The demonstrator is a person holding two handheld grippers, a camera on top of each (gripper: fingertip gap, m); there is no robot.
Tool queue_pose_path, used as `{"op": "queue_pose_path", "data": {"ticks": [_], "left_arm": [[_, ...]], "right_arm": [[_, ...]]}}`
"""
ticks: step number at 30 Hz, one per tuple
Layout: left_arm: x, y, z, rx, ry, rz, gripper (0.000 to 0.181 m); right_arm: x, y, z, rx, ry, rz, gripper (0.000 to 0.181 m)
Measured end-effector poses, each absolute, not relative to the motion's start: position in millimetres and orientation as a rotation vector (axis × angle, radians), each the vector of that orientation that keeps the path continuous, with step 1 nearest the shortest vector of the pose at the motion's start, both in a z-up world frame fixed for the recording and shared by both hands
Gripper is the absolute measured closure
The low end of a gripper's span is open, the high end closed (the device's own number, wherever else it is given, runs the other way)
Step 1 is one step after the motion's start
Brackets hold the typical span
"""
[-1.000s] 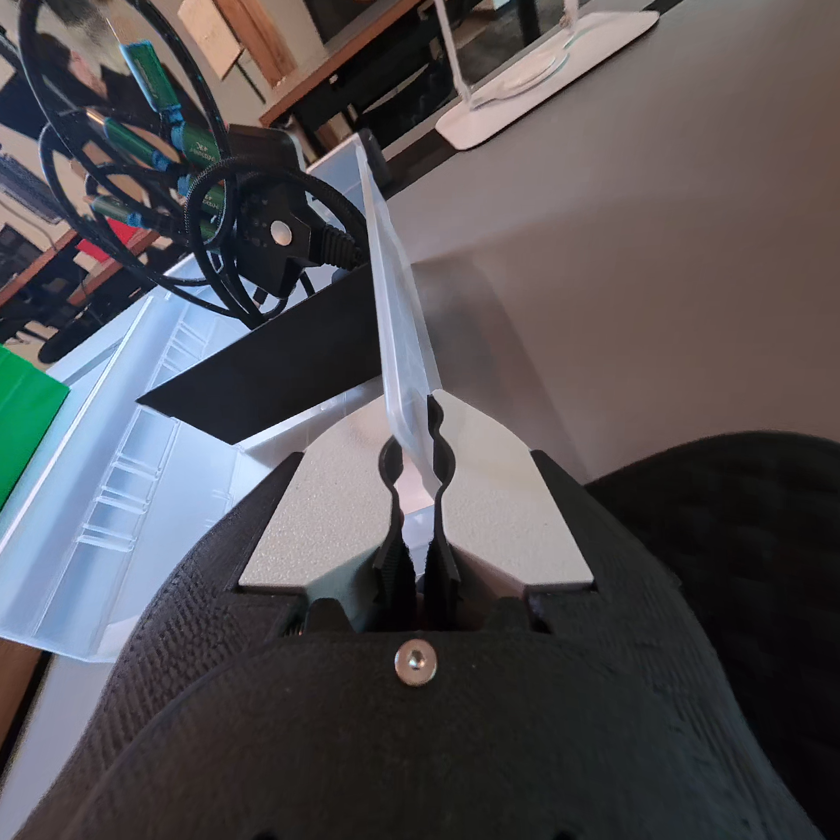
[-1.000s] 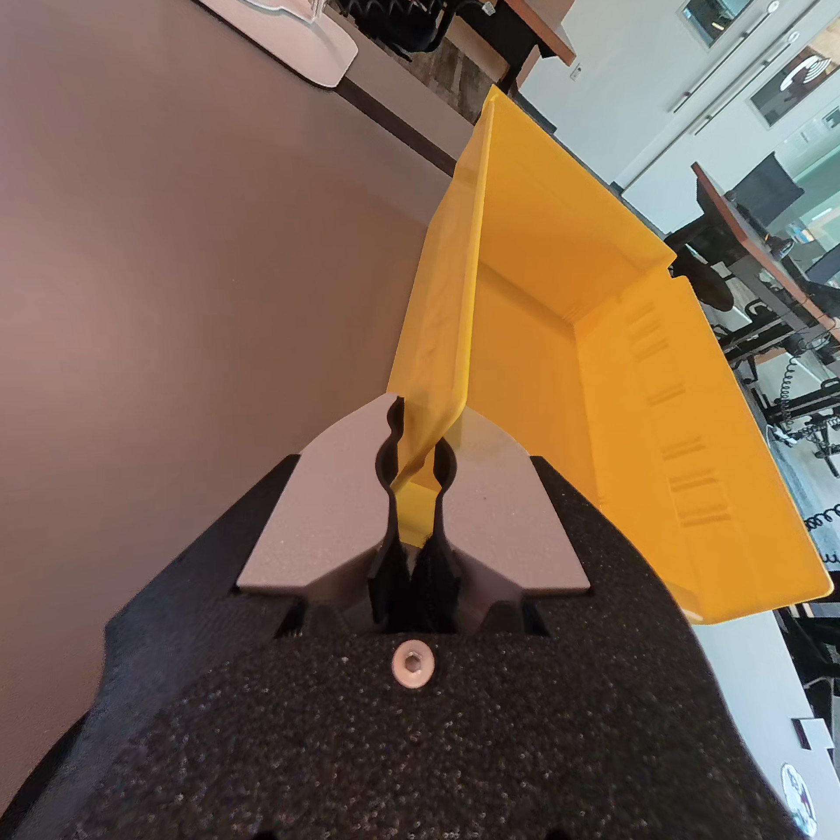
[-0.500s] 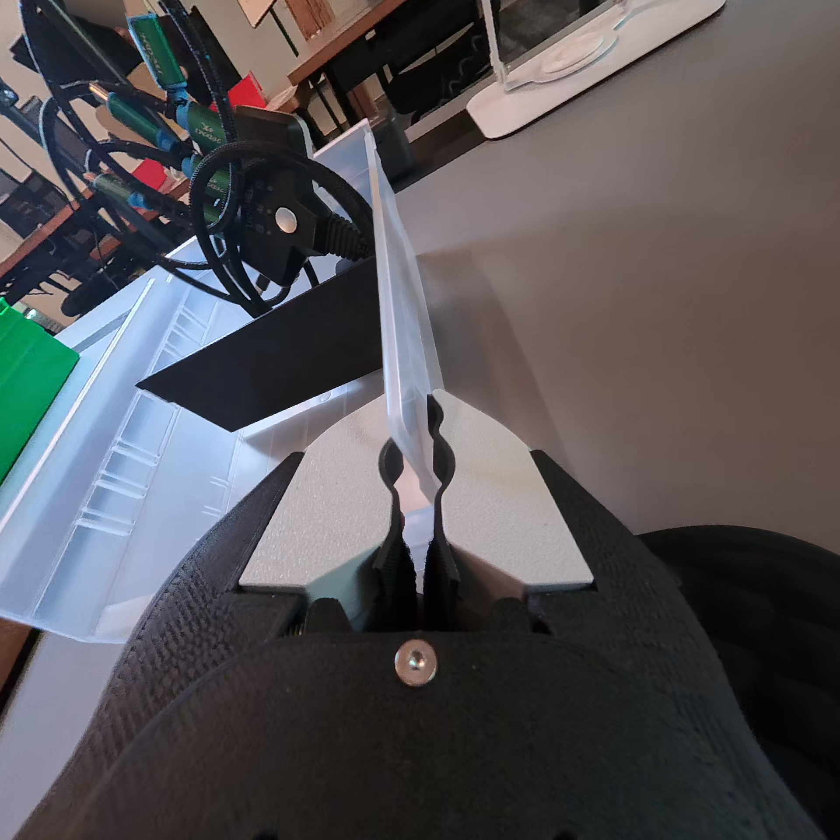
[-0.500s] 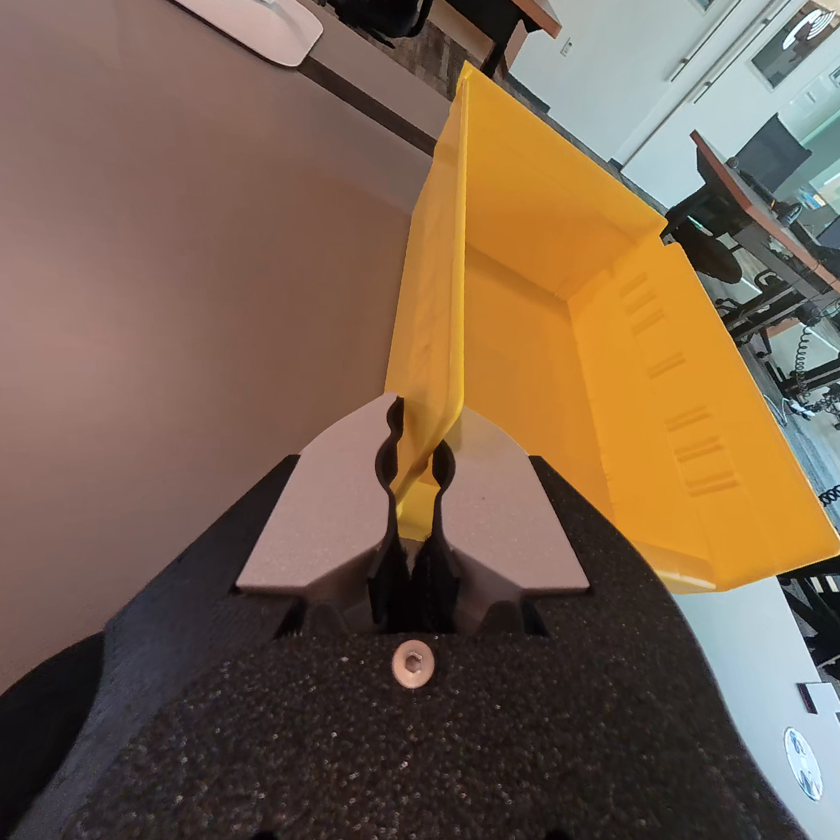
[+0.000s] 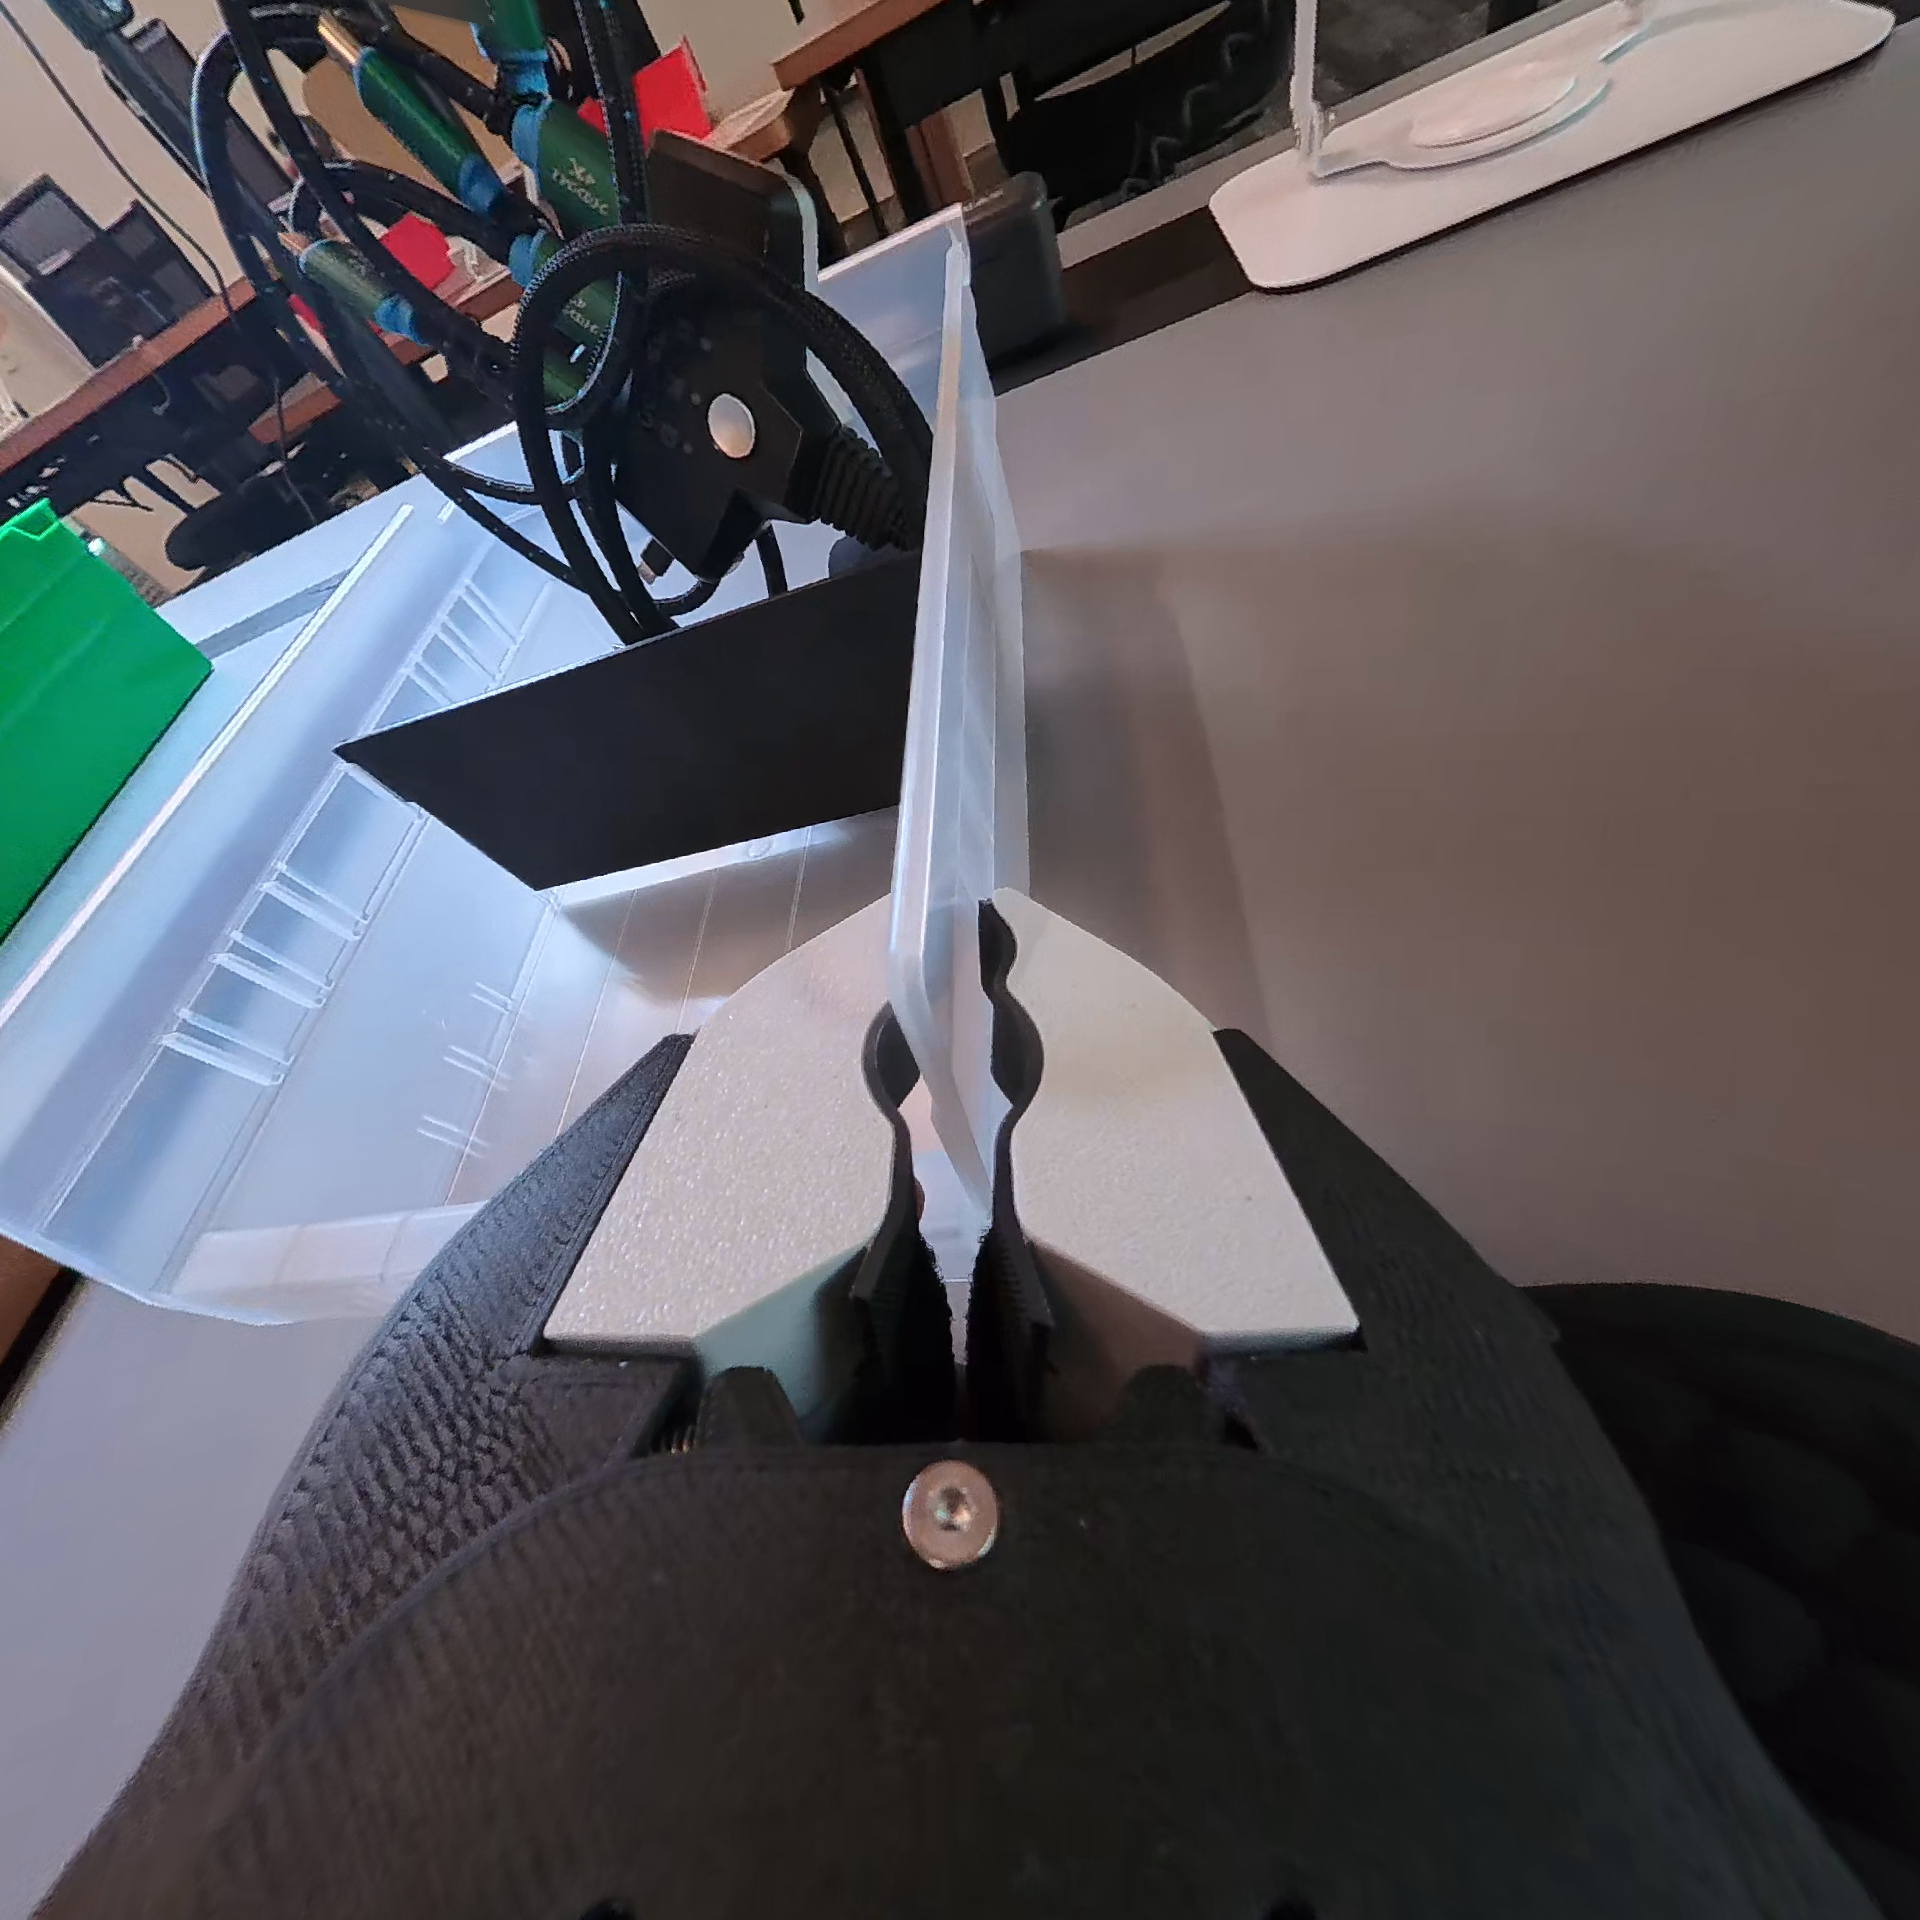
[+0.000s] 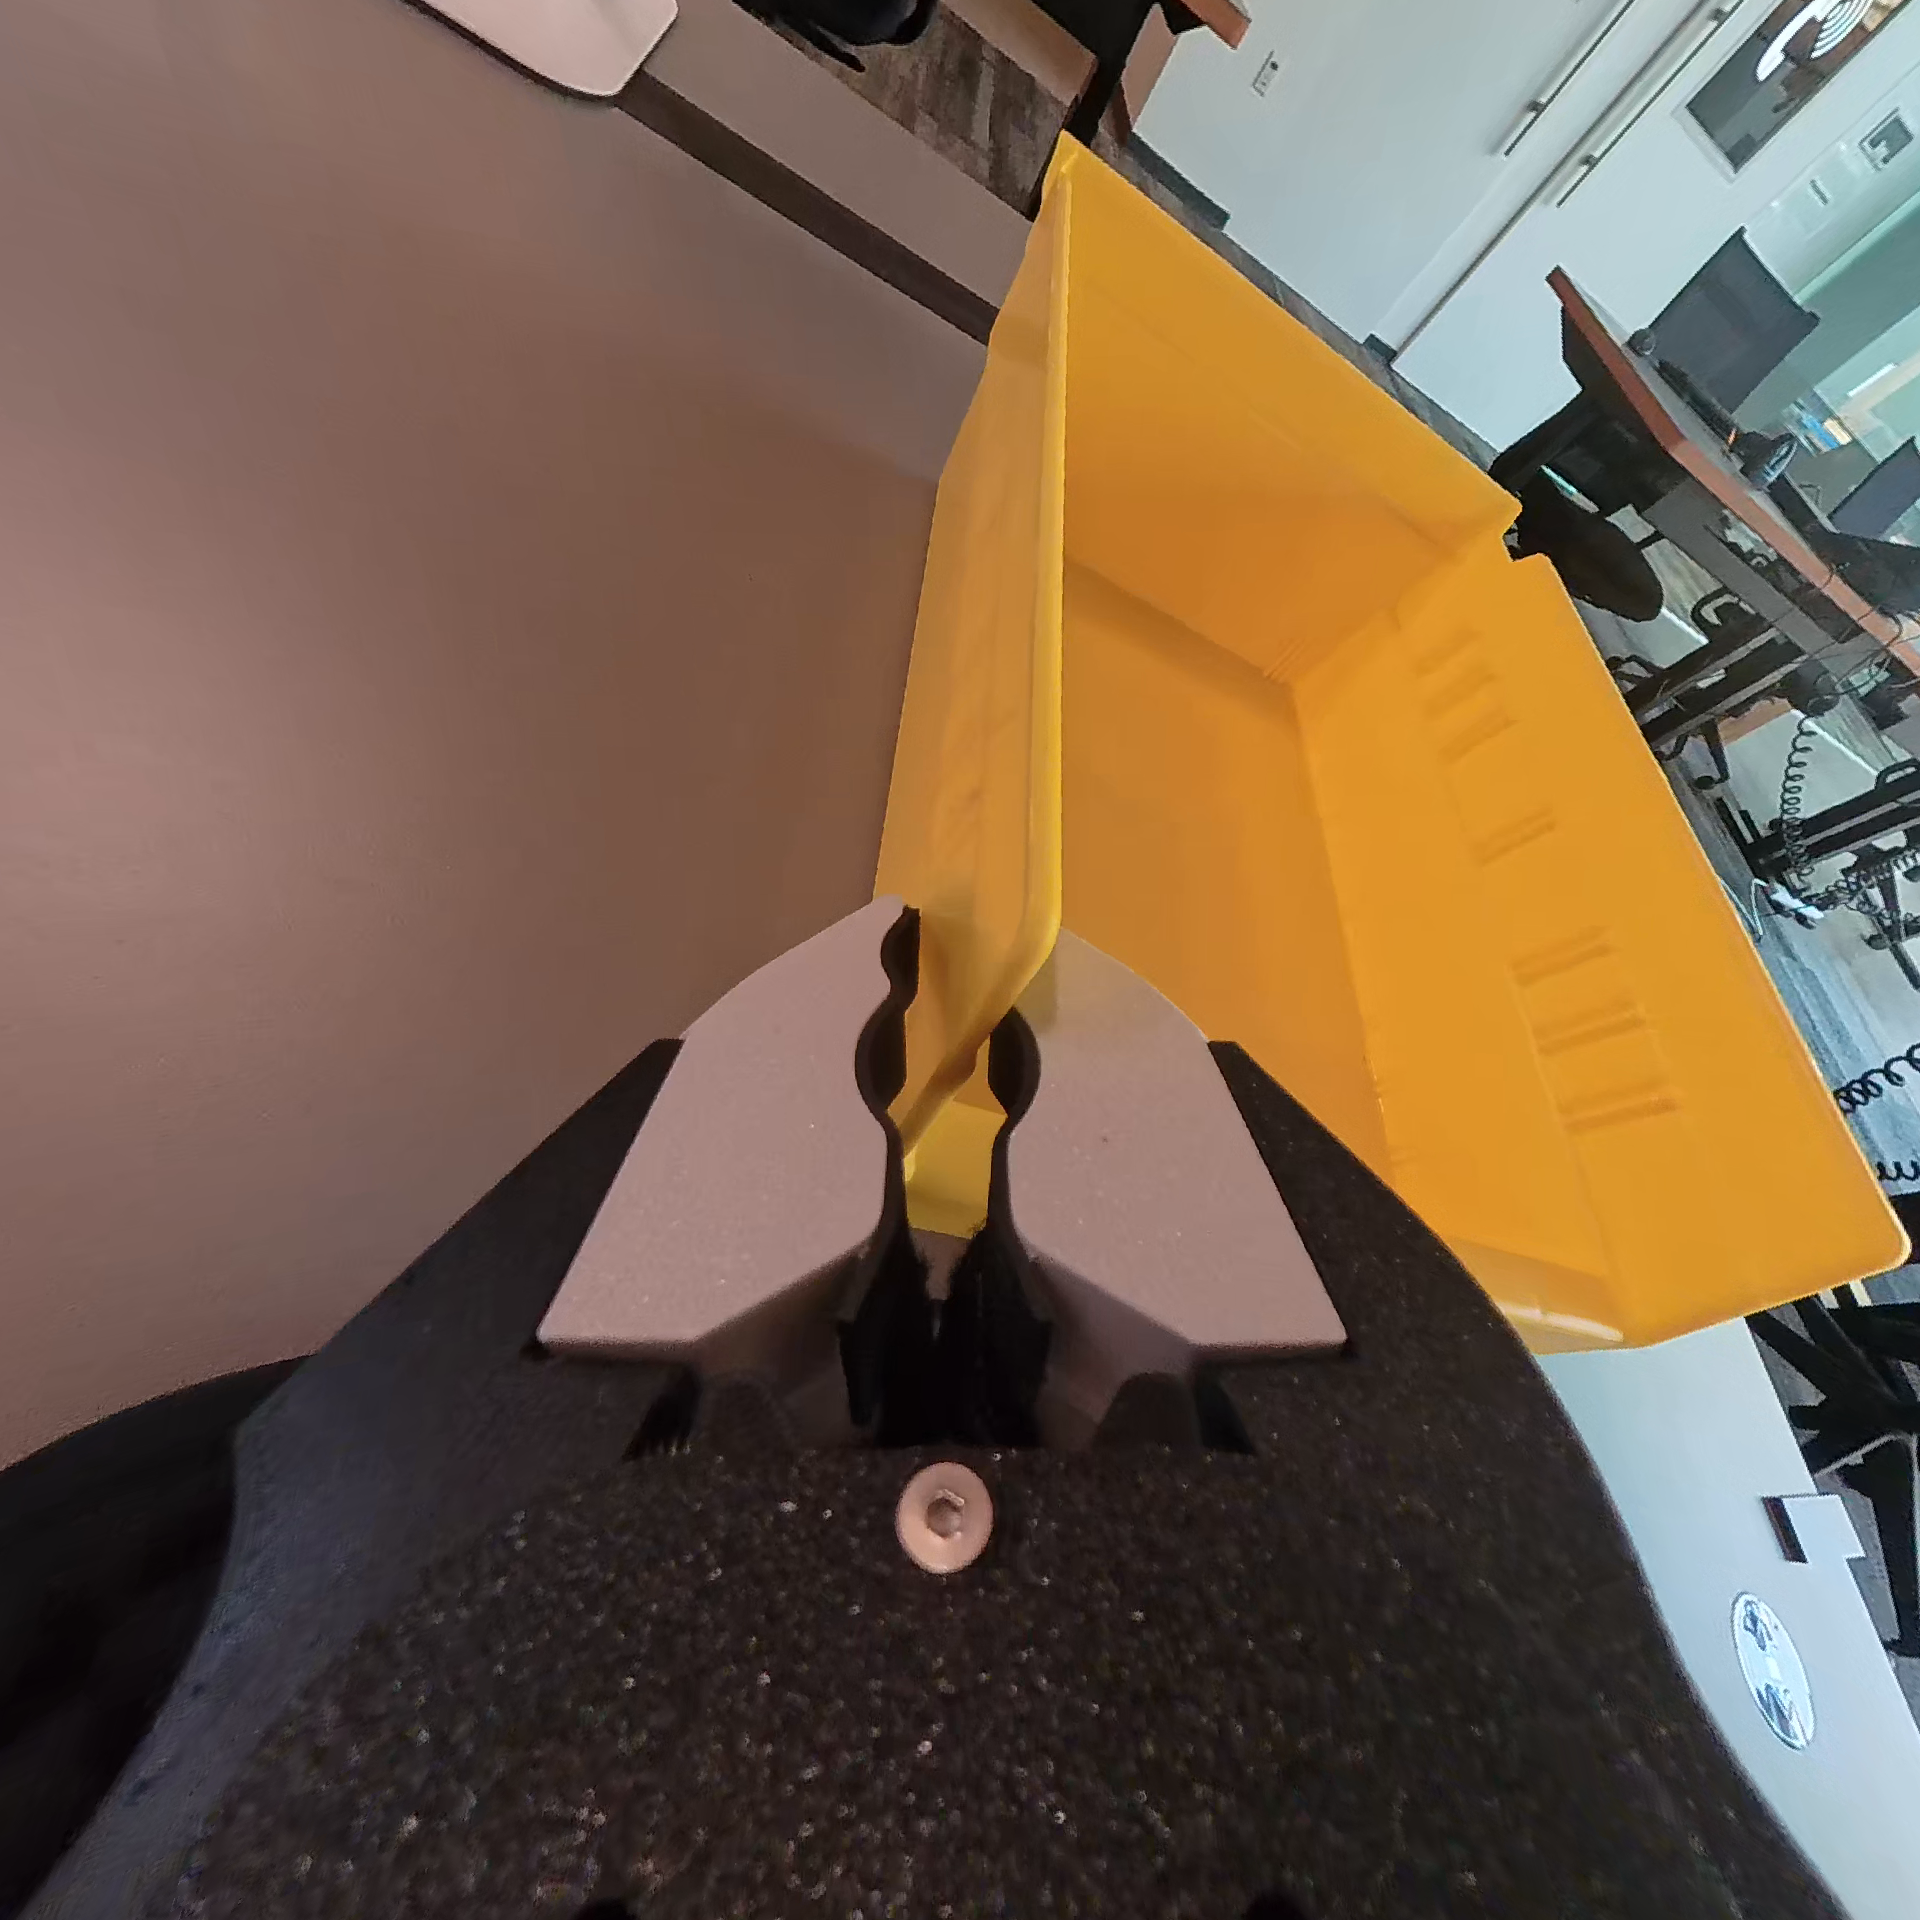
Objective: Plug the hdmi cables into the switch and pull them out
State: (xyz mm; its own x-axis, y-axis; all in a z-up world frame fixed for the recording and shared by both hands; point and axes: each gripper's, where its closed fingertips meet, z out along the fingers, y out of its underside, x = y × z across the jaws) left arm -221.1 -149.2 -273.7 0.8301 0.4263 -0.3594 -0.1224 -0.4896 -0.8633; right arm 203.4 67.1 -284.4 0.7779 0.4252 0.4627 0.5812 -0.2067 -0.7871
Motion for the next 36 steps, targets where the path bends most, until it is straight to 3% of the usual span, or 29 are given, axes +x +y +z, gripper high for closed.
{"op": "queue_pose_path", "data": {"ticks": [3,4,5,8,11,16,20,22,26,31,36], "left_arm": [[-215.8,-147.1,-274.4,-2.001,-0.15,0.625,0.174],[-211.6,-146.9,-274.7,-2.015,-0.107,0.589,0.17],[-206.4,-147.3,-273.8,-2.023,-0.068,0.544,0.162],[-190.4,-152.8,-257.3,-1.995,0.016,0.368,0.131],[-188.2,-159.2,-205.2,-1.798,0.045,0.26,0.121],[-225.9,-154.7,-122.9,-1.519,0.071,0.271,0.123],[-266.7,-123.0,-127.2,-1.7,0.212,0.573,0.123],[-257.7,-110.3,-119.9,-1.687,0.277,0.64,0.123],[-230.3,-92.3,-109.1,-1.575,0.333,0.648,0.13],[-240.4,-82.9,-109.2,-1.592,0.301,0.682,0.13],[-234.8,-105.9,-69.1,-1.546,0.226,0.709,0.132]], "right_arm": [[201.9,66.2,-279.9,-1.814,-0.803,-0.178,0.162],[198.4,65.4,-271.0,-1.769,-0.806,-0.158,0.146],[193.0,63.6,-258.5,-1.708,-0.806,-0.125,0.132],[172.7,51.9,-212.2,-1.519,-0.78,0.03,0.112],[137.7,26.5,-158.1,-1.249,-0.767,0.276,0.104],[70.2,-7.7,-128.8,-0.916,-0.881,0.601,0.104],[20.2,-13.6,-182.5,-0.898,-1.05,0.887,0.106],[11.8,-21.4,-206.2,-1.002,-1.185,0.891,0.099],[11.0,-44.0,-207.4,-0.886,-1.216,0.866,0.109],[8.3,-56.4,-222.9,-0.919,-1.264,1.008,0.107],[9.0,-53.0,-218.4,-0.968,-1.209,1.119,0.108]]}}
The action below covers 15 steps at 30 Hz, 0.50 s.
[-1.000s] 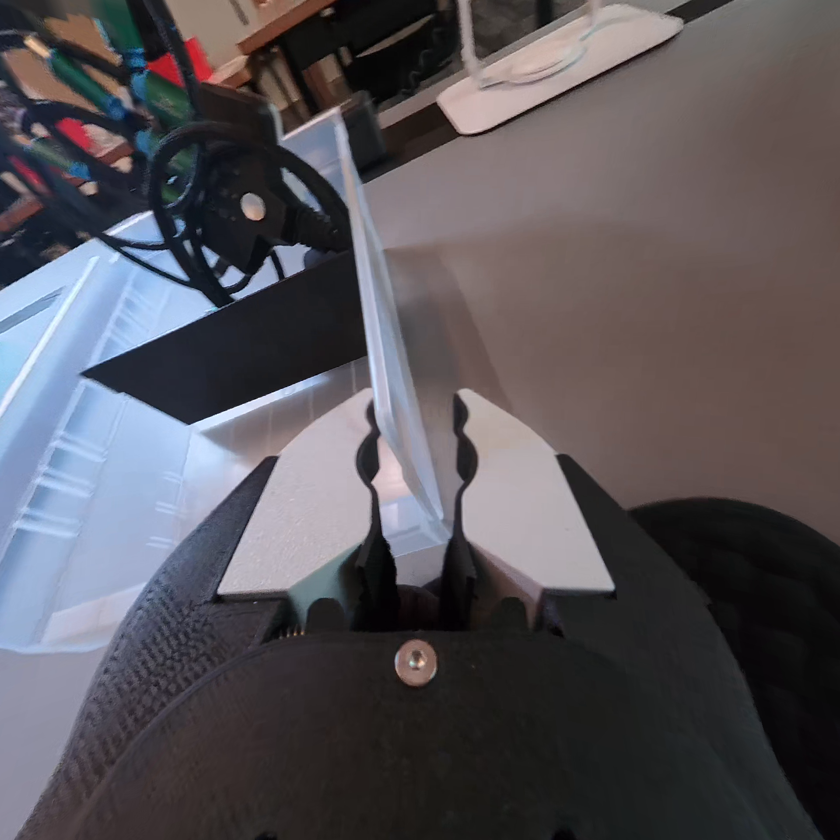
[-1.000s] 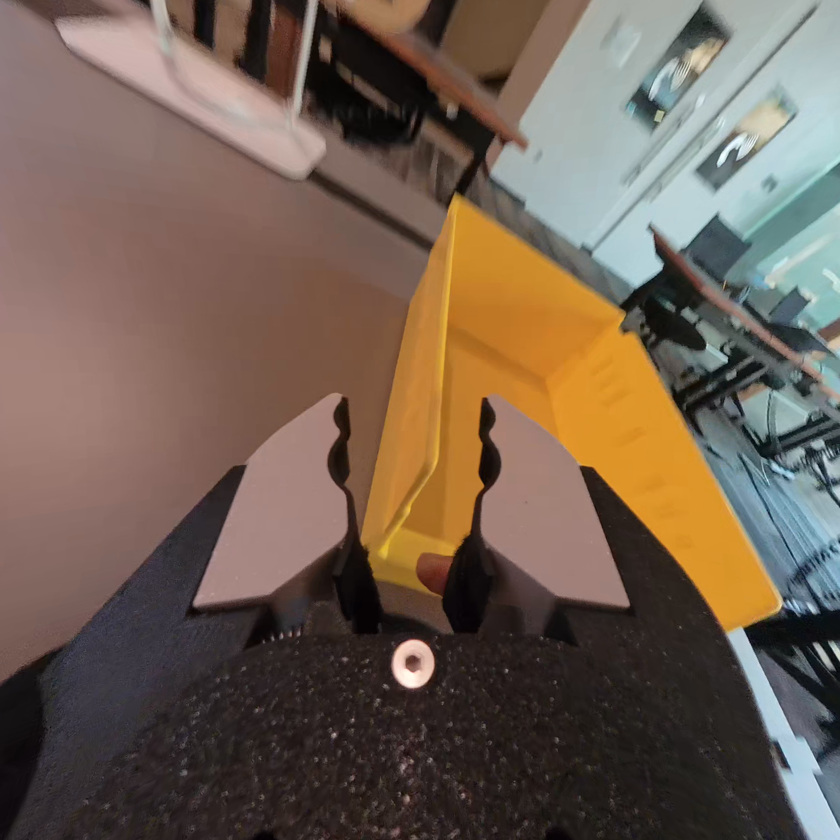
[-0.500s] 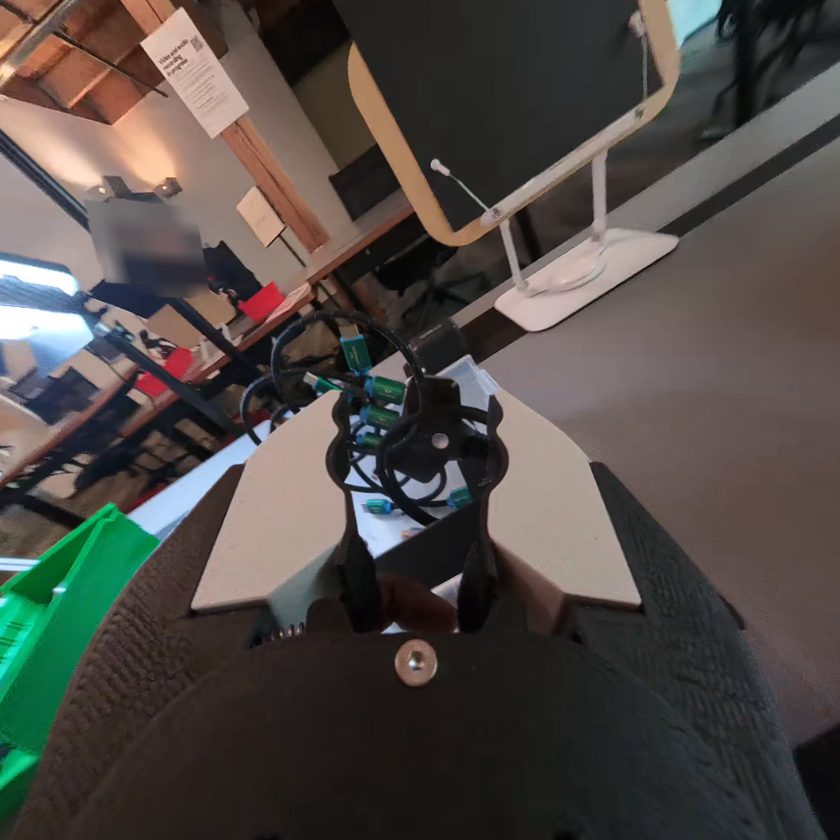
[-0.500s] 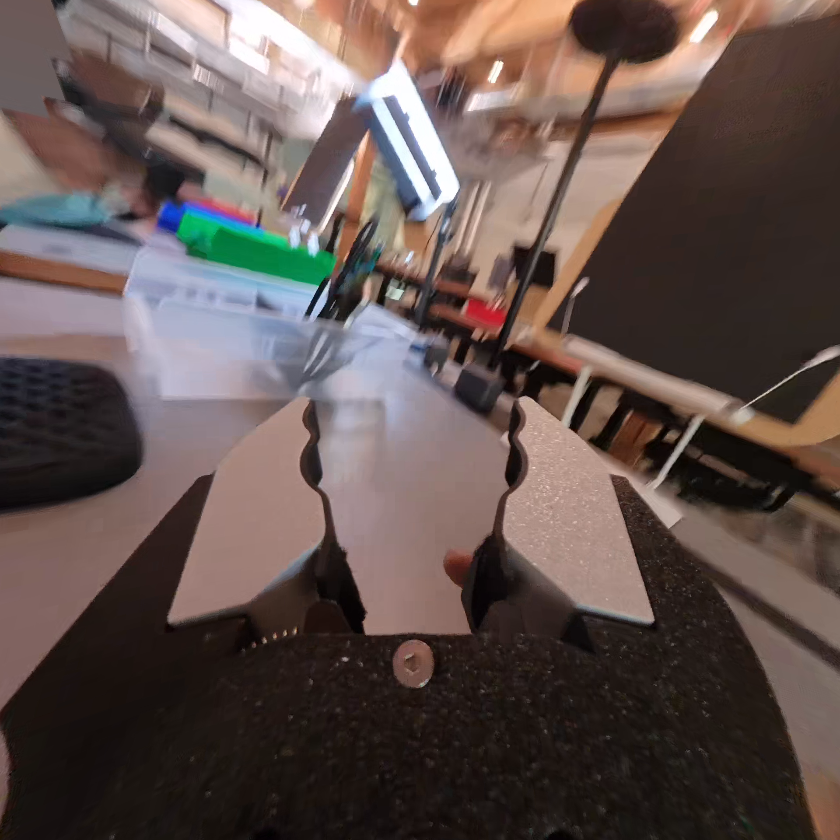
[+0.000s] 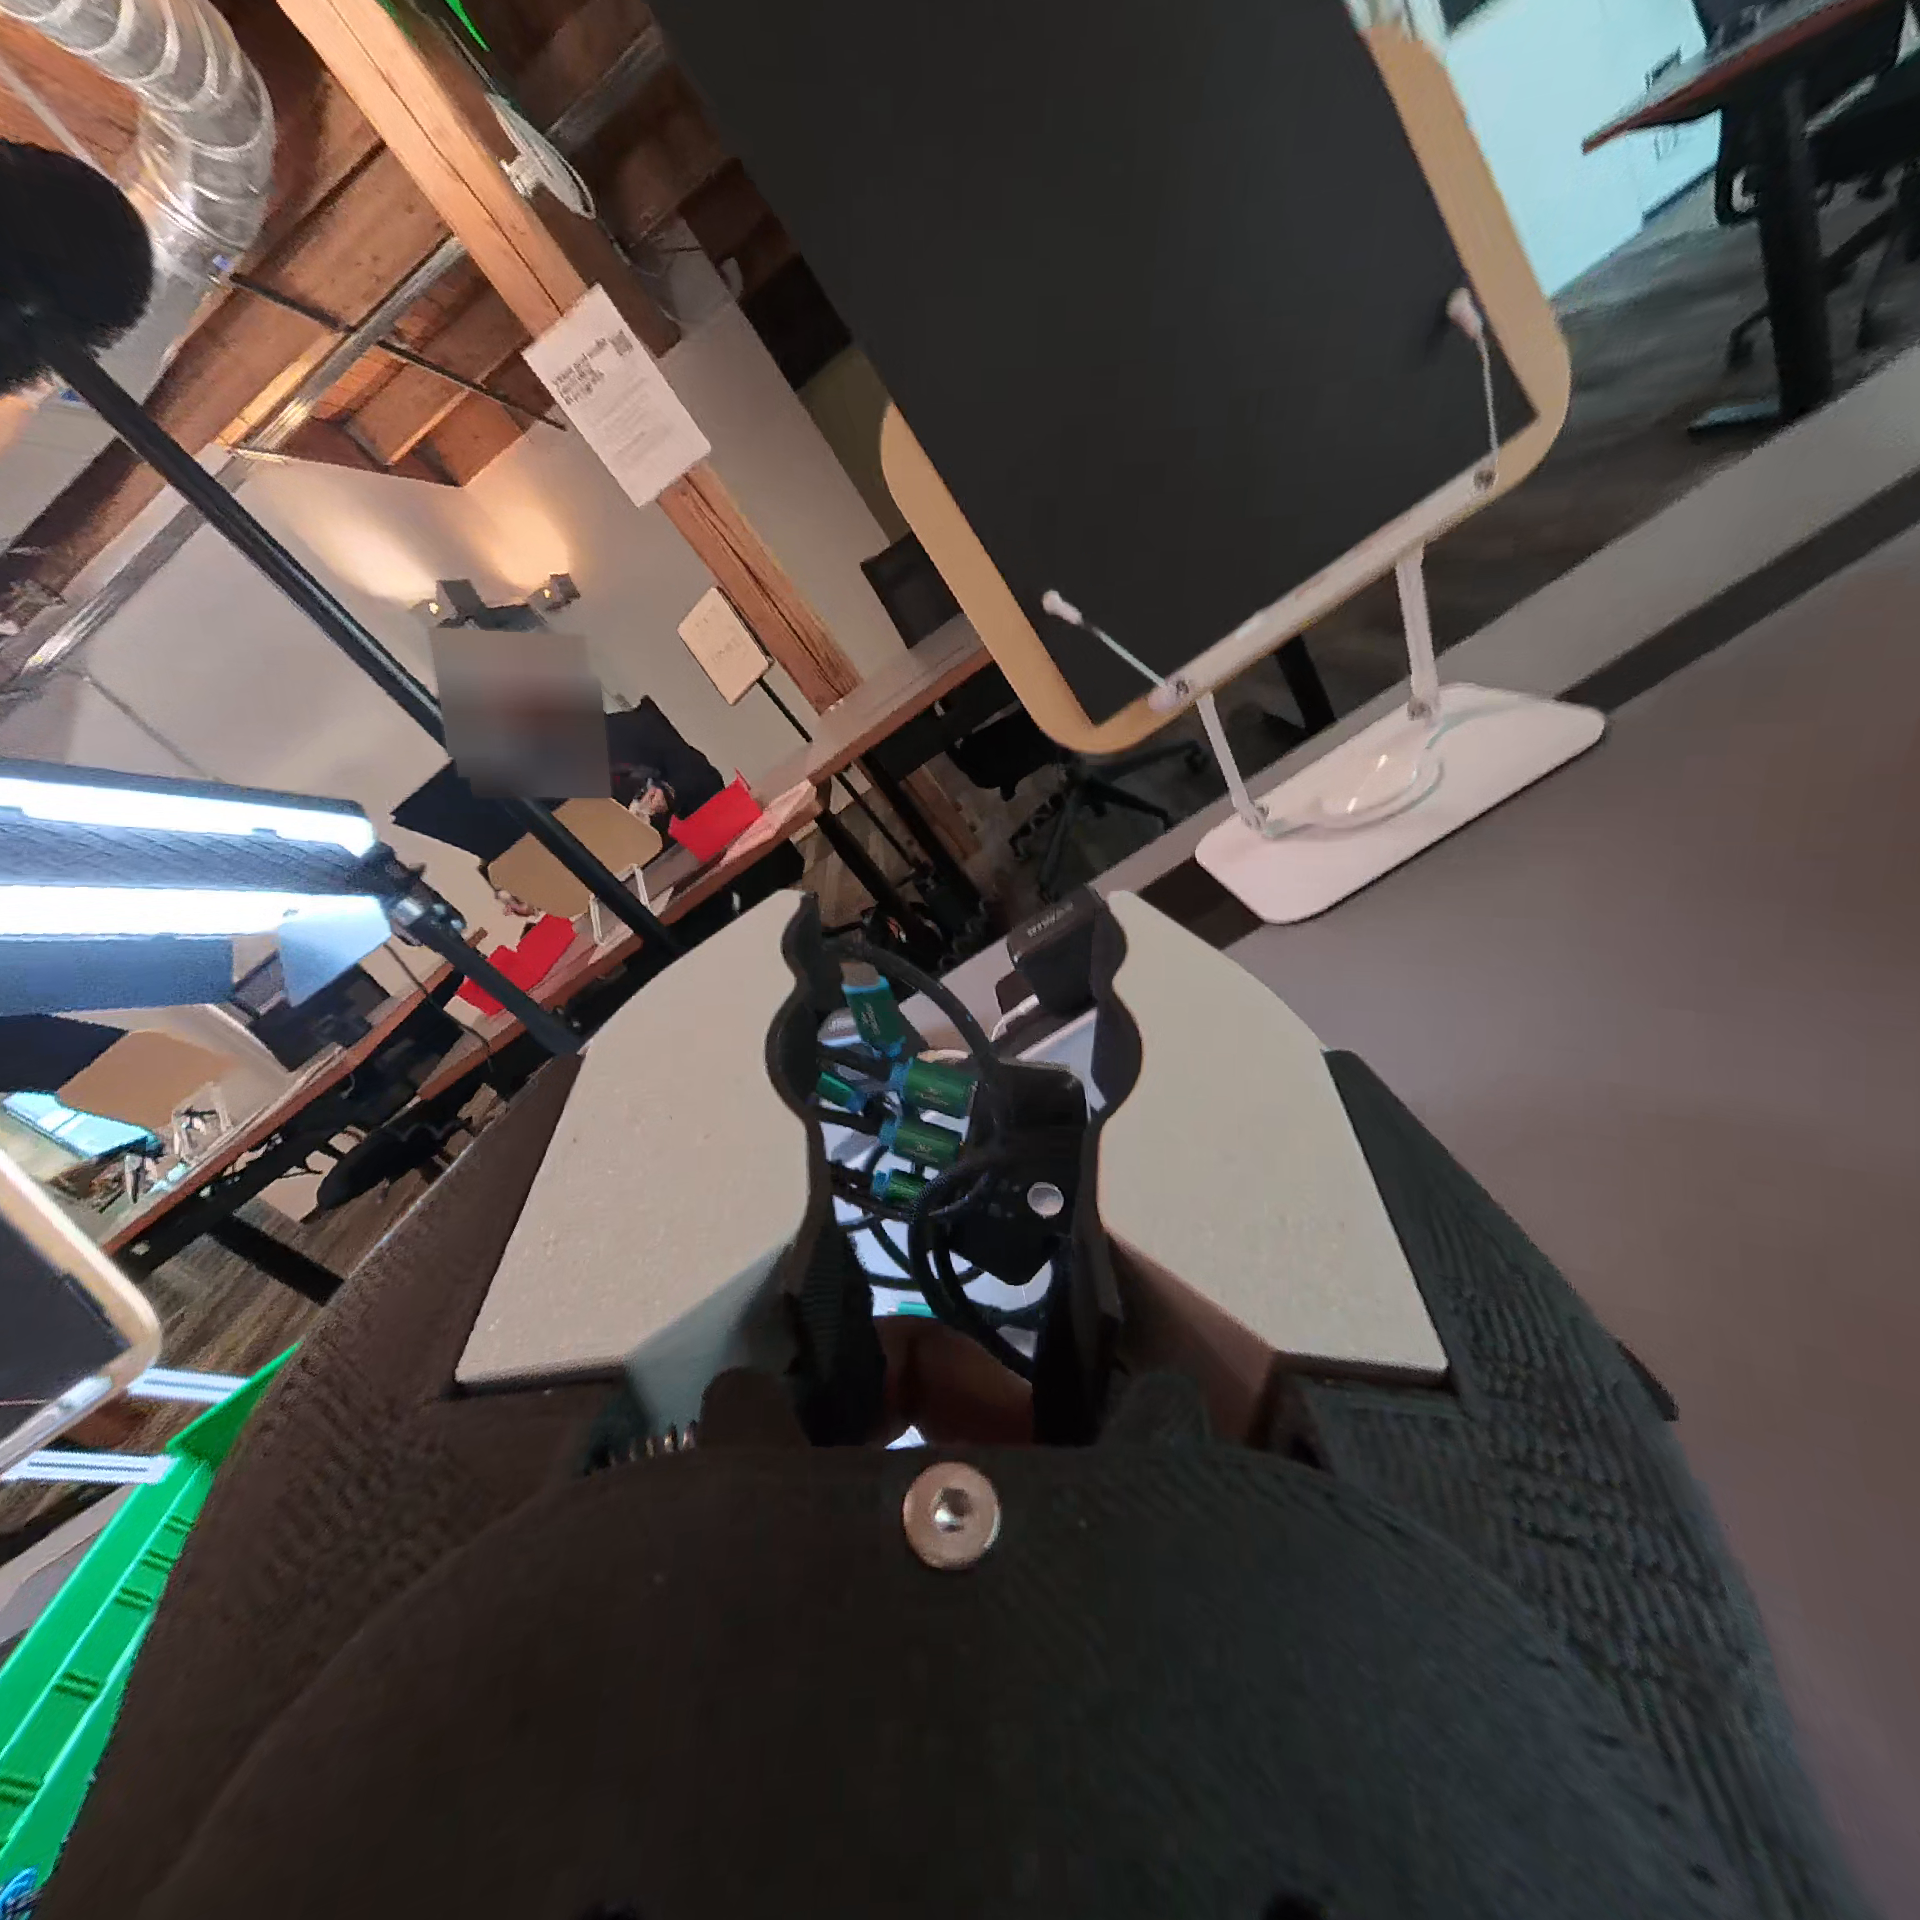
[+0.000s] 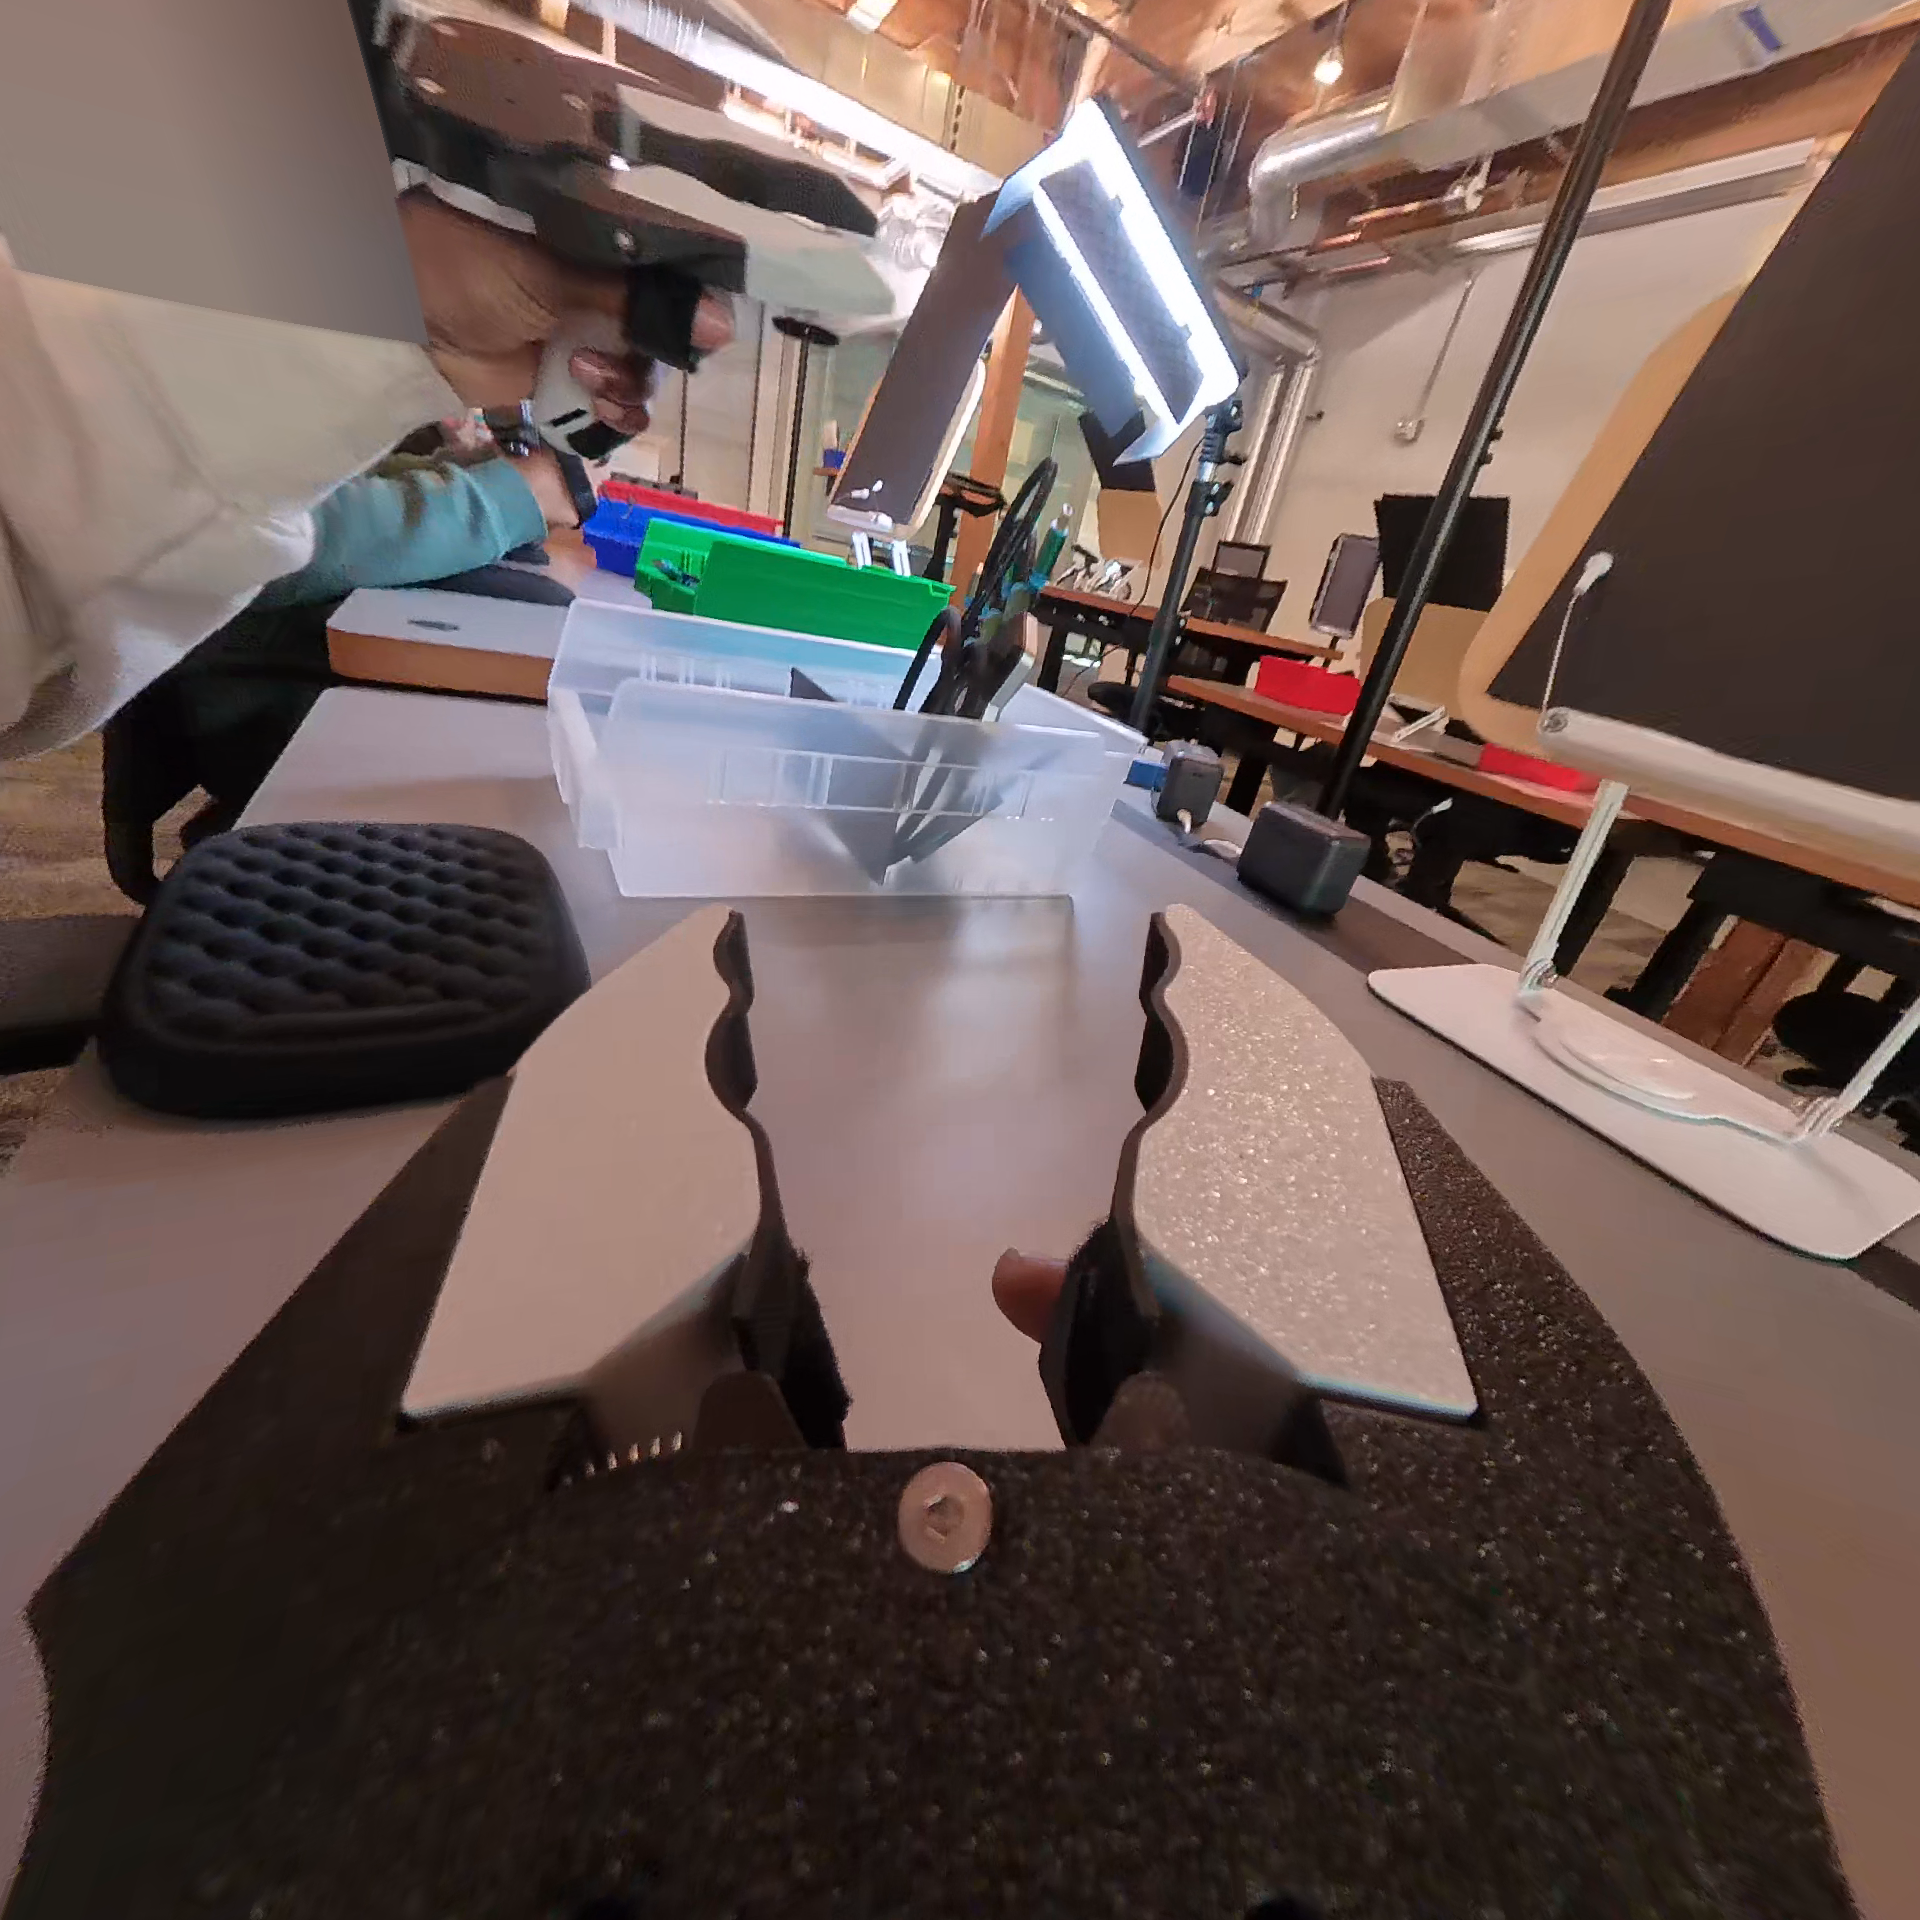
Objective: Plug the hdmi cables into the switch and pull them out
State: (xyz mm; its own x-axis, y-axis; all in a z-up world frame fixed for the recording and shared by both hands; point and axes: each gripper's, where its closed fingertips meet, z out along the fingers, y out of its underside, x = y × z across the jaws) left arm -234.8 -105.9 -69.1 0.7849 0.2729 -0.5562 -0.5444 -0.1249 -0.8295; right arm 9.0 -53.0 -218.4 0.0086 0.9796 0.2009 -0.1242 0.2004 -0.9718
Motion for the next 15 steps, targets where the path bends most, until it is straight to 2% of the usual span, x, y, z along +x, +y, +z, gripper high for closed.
{"op": "queue_pose_path", "data": {"ticks": [7,15], "left_arm": [[-163.9,-171.4,-48.9,-1.383,0.219,0.655,0.135],[-147.1,-239.0,-55.9,-1.365,0.157,0.643,0.139]], "right_arm": [[18.4,-70.4,-180.8,-0.872,-1.124,1.11,0.115],[11.3,-96.3,-186.6,-0.793,-1.253,0.997,0.116]]}}
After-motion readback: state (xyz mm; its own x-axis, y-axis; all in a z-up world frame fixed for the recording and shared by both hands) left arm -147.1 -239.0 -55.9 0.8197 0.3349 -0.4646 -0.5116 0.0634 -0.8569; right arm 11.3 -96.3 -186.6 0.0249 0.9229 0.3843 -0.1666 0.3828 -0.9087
